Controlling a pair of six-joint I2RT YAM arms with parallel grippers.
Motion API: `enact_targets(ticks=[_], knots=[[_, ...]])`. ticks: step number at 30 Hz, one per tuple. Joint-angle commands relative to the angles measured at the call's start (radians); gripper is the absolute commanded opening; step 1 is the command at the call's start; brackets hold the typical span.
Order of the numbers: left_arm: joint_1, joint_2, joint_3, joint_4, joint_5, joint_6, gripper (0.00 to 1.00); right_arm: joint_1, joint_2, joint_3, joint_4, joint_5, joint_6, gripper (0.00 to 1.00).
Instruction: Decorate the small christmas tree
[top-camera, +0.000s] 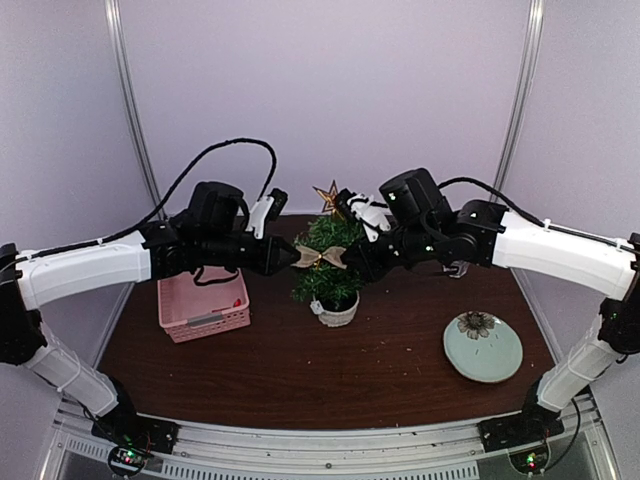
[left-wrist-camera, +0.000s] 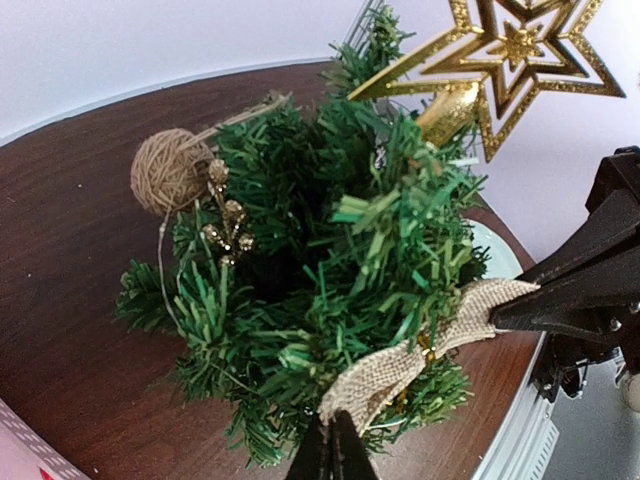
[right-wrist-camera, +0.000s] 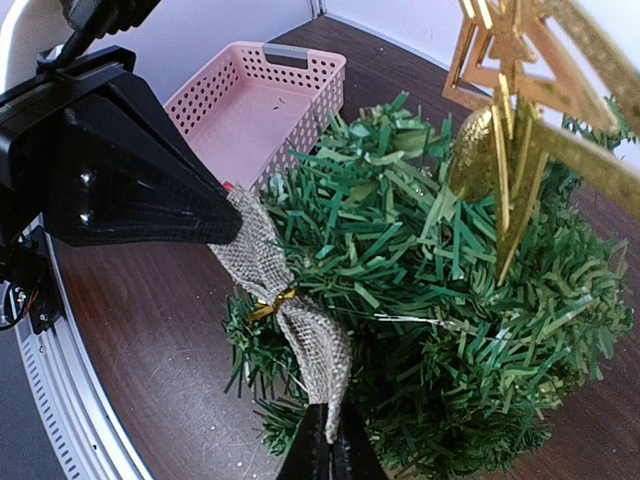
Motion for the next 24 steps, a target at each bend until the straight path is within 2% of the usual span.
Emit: enact_targets(ticks=[1,11,13,15,24], knots=[[0.011,0.024,0.022,0.002,-0.011,0.024,0.00,0.006,0.013,0.026,-0.049,0.034,0.000,0.00],[0.011,0.045,0.032,-0.009,-0.006,0.026,0.00,0.008,0.023,0.045,-0.061,0.048,0.006,0.00],[0.011,0.039,0.036,-0.017,-0.006,0.028,0.00,0.008,0.021,0.054,-0.060,0.049,0.008,0.05],[0.011,0.032,0.034,-0.025,-0.018,0.028,0.06,0.009,0.020,0.060,-0.060,0.053,0.009,0.13],[0.011,0.049,0.043,-0.022,-0.009,0.014,0.05,0.014,0.023,0.076,-0.063,0.088,0.023,0.23]])
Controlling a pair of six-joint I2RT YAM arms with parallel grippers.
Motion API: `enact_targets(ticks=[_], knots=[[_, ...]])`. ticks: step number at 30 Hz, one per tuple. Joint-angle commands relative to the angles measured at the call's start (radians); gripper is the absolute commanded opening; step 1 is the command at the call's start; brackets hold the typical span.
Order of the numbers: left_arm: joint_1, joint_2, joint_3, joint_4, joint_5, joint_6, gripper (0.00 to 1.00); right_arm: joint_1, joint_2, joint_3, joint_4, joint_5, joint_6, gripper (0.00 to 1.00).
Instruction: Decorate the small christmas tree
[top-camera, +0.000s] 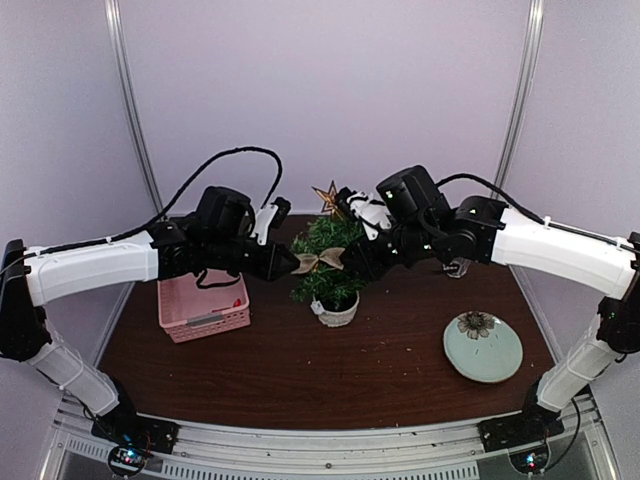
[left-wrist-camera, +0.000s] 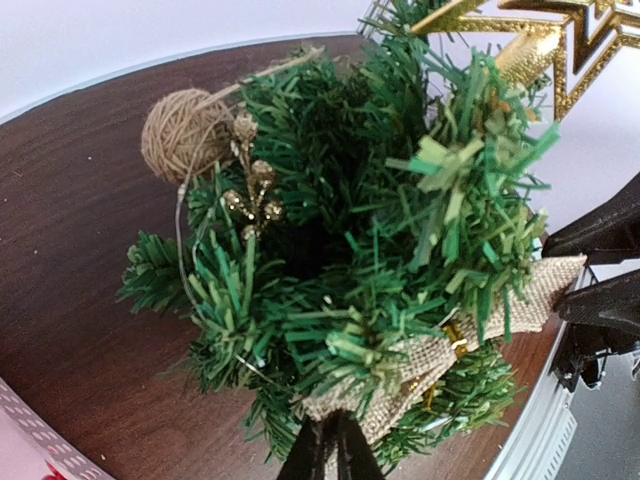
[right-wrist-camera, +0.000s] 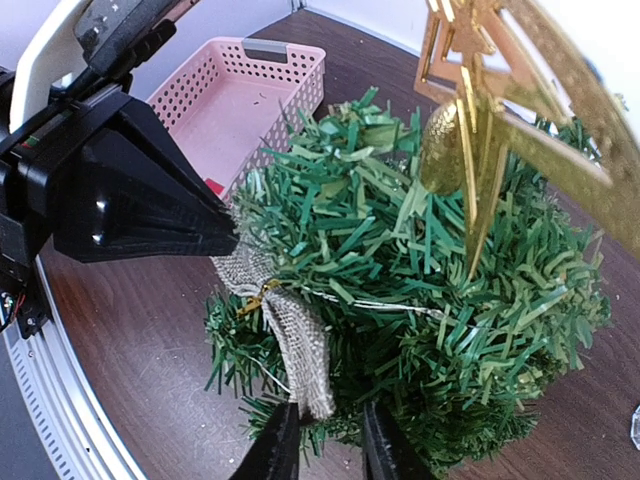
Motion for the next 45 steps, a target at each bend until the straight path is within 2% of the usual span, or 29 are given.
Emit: enact_targets(ticks=[1,3,6,8,14,23,26,28,32,34,38,45], knots=[[0.007,0.009,0.038,0.024,0.003,-0.005,0.05,0.010,0.009,0.037,-0.010,0.040,0.011,0.22],[0.007,0.009,0.038,0.032,0.013,-0.007,0.05,0.012,0.012,0.037,-0.011,0.044,0.009,0.19],[0.007,0.012,0.038,0.029,0.016,-0.008,0.09,0.015,0.017,0.037,-0.021,0.052,0.010,0.09],[0.007,0.007,0.038,0.013,0.003,-0.007,0.14,0.017,0.019,0.037,-0.027,0.052,0.010,0.09],[0.013,-0.064,0.006,-0.015,0.000,-0.004,0.47,0.019,0.008,0.042,-0.033,0.074,0.012,0.24],[0.105,-0.229,-0.087,-0.071,0.033,-0.054,0.71,0.019,-0.033,0.042,-0.050,0.108,0.025,0.41],[0.202,-0.279,-0.111,-0.152,0.003,-0.070,0.71,0.019,-0.061,0.042,-0.058,0.123,0.027,0.47],[0.287,-0.288,-0.110,-0.254,-0.011,-0.057,0.68,0.019,-0.089,0.040,-0.062,0.129,0.025,0.55],[0.470,-0.242,-0.098,-0.416,0.061,0.042,0.62,0.016,-0.161,0.001,-0.033,0.109,0.014,0.76],[0.519,-0.193,-0.094,-0.472,0.095,0.105,0.57,0.012,-0.193,-0.020,-0.011,0.095,0.010,0.81],[0.542,-0.073,-0.088,-0.519,0.136,0.262,0.49,-0.007,-0.238,-0.053,0.025,0.062,0.007,0.83],[0.541,0.126,-0.052,-0.484,0.133,0.482,0.40,-0.053,-0.258,-0.068,0.038,0.013,0.031,0.84]])
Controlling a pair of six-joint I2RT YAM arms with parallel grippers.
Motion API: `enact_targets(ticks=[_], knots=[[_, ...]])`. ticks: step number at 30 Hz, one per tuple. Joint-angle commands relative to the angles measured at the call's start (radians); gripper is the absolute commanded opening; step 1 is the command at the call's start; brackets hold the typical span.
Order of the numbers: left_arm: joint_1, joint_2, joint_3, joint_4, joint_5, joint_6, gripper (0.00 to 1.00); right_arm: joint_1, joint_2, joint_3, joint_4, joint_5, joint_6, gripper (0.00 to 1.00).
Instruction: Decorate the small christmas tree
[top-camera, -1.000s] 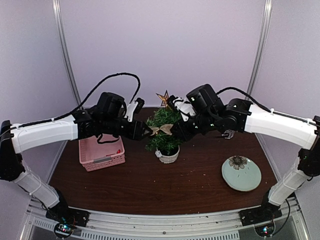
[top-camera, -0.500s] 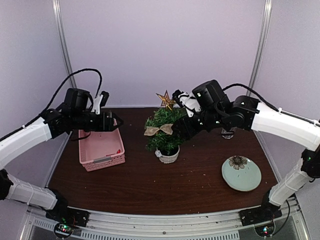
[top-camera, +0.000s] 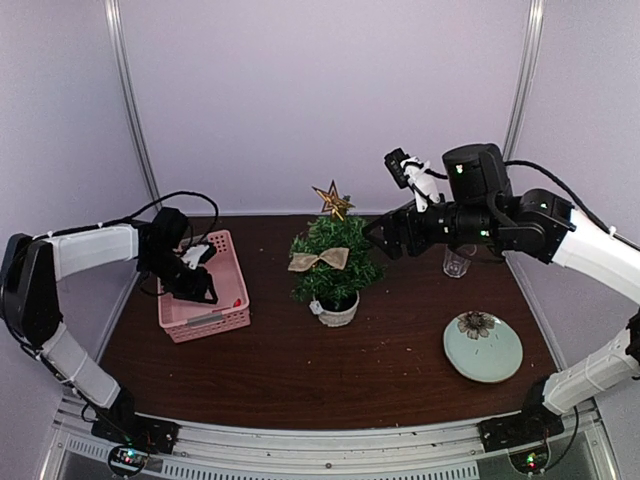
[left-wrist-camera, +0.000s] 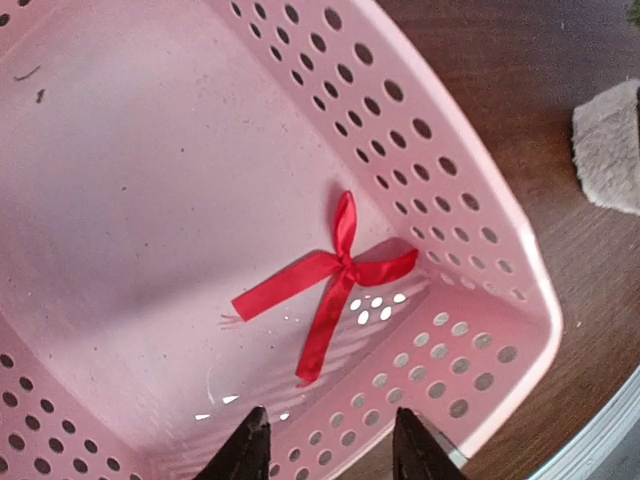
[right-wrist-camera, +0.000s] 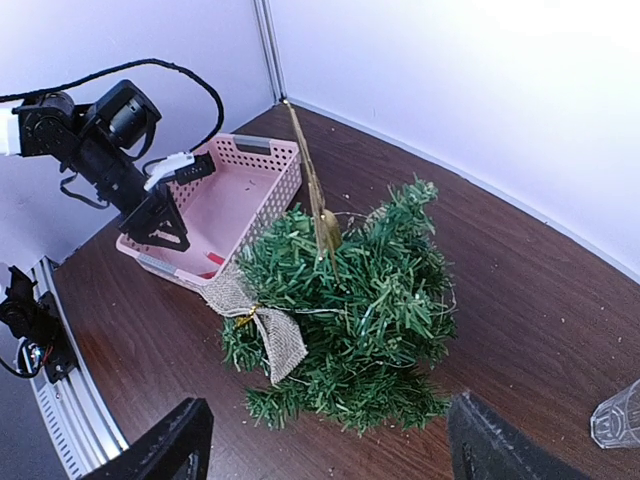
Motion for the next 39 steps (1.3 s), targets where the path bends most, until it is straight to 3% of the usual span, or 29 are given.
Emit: enact_targets(ticks=[1,7,20,32,34,39], knots=[[0.001,0.102,0.051,0.007,0.005,0.217,0.40,-0.029,-0.009,-0.013,0.024,-0.039,0.024,0.84],[0.001,0.206,0.088,0.037,-0.004,0.406,0.40,-0.050,-0.007,-0.016,0.030,-0.051,0.041,0.83],[-0.033,0.293,0.065,0.243,-0.029,0.473,0.40,-0.063,0.013,-0.010,0.037,-0.078,0.079,0.83],[-0.041,0.320,0.006,0.178,-0.029,0.512,0.33,-0.069,0.021,-0.011,0.038,-0.071,0.082,0.84],[-0.041,0.322,-0.018,0.178,-0.032,0.511,0.28,-0.071,0.023,-0.013,0.041,-0.071,0.082,0.84],[-0.041,0.309,-0.039,0.214,-0.035,0.440,0.05,-0.072,0.026,-0.013,0.041,-0.072,0.076,0.84]])
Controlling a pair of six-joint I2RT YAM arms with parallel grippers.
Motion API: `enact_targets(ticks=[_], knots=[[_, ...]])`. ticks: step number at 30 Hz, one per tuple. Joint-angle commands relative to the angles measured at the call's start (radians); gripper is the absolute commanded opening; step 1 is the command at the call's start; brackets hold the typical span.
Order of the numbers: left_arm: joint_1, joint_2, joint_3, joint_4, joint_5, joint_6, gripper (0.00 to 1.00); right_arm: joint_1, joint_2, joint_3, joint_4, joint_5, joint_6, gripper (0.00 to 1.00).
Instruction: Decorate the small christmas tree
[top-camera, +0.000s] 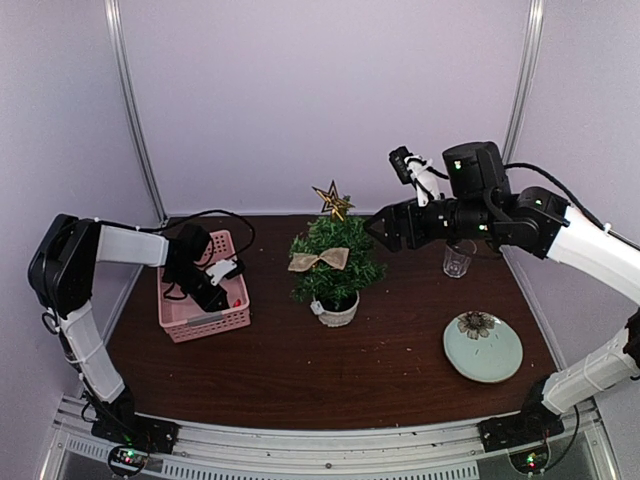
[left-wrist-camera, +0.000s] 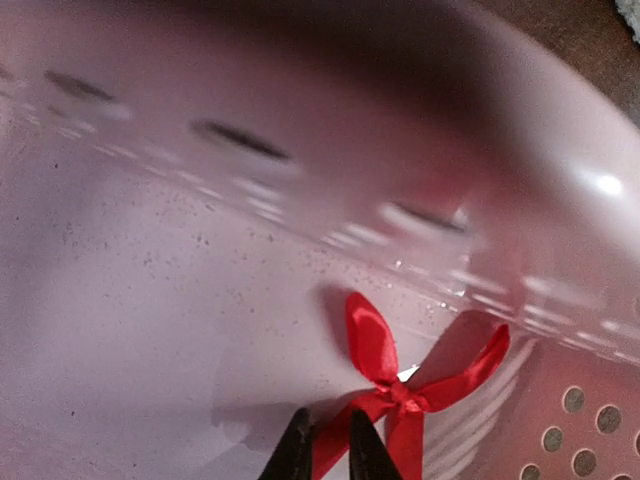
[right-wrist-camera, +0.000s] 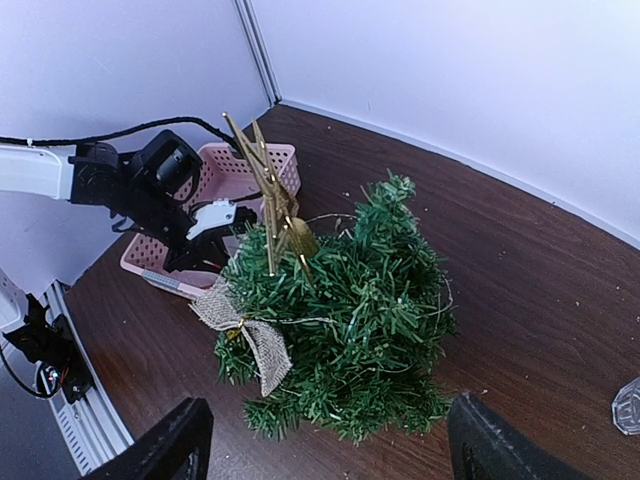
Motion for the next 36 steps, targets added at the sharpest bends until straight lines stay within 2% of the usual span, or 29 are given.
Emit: enact_targets(ticks=[1,10,16,18,19,22,24,29,36], knots=[[-0.004,0.003,-0.041,-0.020,-0.014,-0.064,0.00,-0.008,0.007,-0.005,0.021,-0.004,0.001,0.84],[0.020,-0.193,-0.060,0.033,0.000,-0.266,0.00,-0.011,-0.013,-0.006,0.018,-0.014,-0.017,0.84],[0.020,-0.226,-0.072,0.002,0.127,-0.156,0.00,-0.011,-0.032,-0.030,0.033,-0.029,-0.022,0.83],[0.019,-0.184,-0.034,-0.070,0.126,-0.095,0.32,-0.011,-0.035,-0.033,0.032,-0.032,-0.023,0.83],[0.017,-0.157,-0.008,-0.107,0.111,-0.078,0.42,-0.012,-0.035,-0.034,0.032,-0.035,-0.022,0.83],[0.016,-0.076,0.063,-0.193,0.070,-0.014,0.60,-0.012,-0.037,-0.033,0.031,-0.037,-0.019,0.84],[0.015,-0.058,0.066,-0.195,0.037,0.015,0.58,-0.014,-0.036,-0.031,0.030,-0.037,-0.019,0.84],[0.015,-0.029,0.040,-0.110,0.005,0.054,0.41,-0.014,-0.032,-0.032,0.030,-0.034,-0.006,0.84],[0.010,0.047,0.039,-0.075,0.004,0.091,0.37,-0.016,-0.025,-0.032,0.018,-0.029,-0.004,0.84]])
